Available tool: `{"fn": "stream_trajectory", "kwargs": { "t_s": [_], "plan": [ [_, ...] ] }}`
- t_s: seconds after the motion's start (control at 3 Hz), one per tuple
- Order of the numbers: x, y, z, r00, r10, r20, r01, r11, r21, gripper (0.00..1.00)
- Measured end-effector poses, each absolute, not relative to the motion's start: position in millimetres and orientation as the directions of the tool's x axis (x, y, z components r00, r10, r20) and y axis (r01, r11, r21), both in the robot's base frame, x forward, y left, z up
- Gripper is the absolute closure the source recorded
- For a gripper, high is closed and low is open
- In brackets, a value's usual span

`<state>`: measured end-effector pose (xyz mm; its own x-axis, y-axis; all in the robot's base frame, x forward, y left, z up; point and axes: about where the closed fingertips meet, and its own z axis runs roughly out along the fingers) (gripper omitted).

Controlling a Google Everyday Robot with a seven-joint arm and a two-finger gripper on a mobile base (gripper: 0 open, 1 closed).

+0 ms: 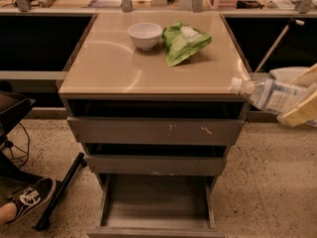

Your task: Place blue plastic bottle into bottom drawer

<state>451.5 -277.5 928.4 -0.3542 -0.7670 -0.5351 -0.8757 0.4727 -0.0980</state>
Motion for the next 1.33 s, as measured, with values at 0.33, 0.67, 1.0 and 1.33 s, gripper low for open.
{"fn": "stream_trajectory", "kwargs": {
  "t_s": [0.33,0.67,1.0,1.33],
  "plan": [
    [439,-267,875,-0.361,-0.740,-0.567,-0.860,0.499,-0.104,1.00],
    [429,-254,774,-0.426,-0.719,-0.549,-0.856,0.517,-0.012,1.00],
    [396,-228,659,-0.464,-0.781,-0.417,-0.883,0.445,0.149,1.00],
    [380,-222,637,-0.456,-0.804,-0.382,-0.890,0.417,0.184,1.00]
  ]
}}
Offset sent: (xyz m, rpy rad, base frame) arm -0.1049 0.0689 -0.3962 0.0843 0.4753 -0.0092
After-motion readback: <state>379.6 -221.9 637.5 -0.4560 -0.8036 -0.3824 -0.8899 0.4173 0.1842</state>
